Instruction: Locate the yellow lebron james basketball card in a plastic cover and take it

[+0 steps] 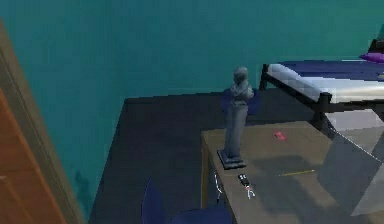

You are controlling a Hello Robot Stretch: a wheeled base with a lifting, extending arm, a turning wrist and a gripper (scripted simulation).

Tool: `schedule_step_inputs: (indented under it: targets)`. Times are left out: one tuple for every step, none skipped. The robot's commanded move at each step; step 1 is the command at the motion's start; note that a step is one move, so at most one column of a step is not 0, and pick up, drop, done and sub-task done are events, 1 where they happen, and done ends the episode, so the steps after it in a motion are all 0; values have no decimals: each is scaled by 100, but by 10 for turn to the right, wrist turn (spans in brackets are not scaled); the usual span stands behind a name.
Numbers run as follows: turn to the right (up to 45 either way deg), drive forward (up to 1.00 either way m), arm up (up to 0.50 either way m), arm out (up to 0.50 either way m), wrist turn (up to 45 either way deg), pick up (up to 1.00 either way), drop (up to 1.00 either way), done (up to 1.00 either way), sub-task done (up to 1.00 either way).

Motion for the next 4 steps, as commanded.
schedule_step_inputs:
  targets:
    - [450, 0, 0, 0, 0, 0, 0, 0, 0]
    - [450, 0, 0, 0, 0, 0, 0, 0, 0]
    - [450, 0, 0, 0, 0, 0, 0, 0, 0]
    - [90, 0, 0, 0, 0, 0, 0, 0, 0]
